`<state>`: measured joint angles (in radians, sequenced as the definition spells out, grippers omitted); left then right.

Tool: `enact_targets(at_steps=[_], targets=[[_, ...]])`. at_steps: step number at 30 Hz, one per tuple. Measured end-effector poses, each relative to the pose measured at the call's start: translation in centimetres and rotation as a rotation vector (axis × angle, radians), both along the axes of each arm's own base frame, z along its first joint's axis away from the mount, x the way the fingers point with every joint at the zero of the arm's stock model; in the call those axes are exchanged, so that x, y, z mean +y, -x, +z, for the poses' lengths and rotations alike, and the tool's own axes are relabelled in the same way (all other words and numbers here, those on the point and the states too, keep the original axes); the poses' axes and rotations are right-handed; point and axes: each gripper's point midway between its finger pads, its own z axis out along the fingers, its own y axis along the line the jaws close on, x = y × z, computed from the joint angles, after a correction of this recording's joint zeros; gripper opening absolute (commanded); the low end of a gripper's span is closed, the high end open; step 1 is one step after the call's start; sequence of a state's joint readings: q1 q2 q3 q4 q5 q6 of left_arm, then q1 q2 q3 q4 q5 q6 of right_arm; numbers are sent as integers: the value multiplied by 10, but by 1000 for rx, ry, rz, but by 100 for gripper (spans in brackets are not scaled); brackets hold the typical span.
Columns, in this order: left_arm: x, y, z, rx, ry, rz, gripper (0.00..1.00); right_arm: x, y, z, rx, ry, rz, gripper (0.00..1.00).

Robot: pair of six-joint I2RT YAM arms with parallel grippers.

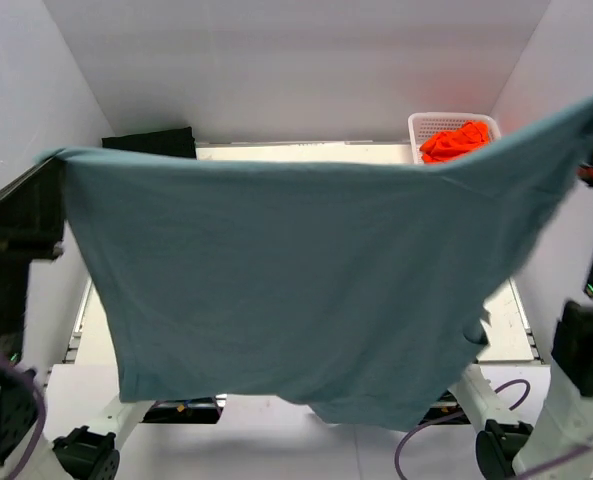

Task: Fold and stack the t-shirts
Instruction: Flatten out the tshirt

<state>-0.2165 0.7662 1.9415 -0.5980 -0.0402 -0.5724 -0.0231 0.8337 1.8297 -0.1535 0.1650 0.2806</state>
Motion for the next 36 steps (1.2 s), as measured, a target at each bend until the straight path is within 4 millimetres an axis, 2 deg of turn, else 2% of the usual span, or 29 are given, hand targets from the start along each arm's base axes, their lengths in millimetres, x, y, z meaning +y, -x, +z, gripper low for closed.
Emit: enact_targets(at_steps=[3, 5, 7, 10, 15, 18, 25, 32, 36], targets=[[1, -38, -26, 94, 8, 42, 0, 5, -47, -31, 98, -8, 44, 0], [0, -66, -48, 163, 11, 66, 0, 9, -77, -63, 176, -16, 72, 0], [-2, -95, -80, 248, 16, 86, 0, 13, -105, -98, 253, -24, 102, 0], [-4, -133, -132, 377, 24, 115, 0, 18, -136, -147, 356, -40, 140, 0], [-6, -175, -206, 540, 22, 160, 0, 28, -181, -215, 501, -48, 199, 0], [-4, -193, -235, 598, 26, 194, 0, 35, -207, -242, 568, -39, 235, 0], [-1, -240, -277, 674, 34, 273, 0, 43, -263, -300, 699, -23, 281, 0], [-2, -303, -331, 791, 7, 358, 0, 57, -320, -367, 854, 27, 345, 0], [-3, -344, -374, 889, -30, 411, 0, 71, -354, -386, 903, 65, 361, 0]])
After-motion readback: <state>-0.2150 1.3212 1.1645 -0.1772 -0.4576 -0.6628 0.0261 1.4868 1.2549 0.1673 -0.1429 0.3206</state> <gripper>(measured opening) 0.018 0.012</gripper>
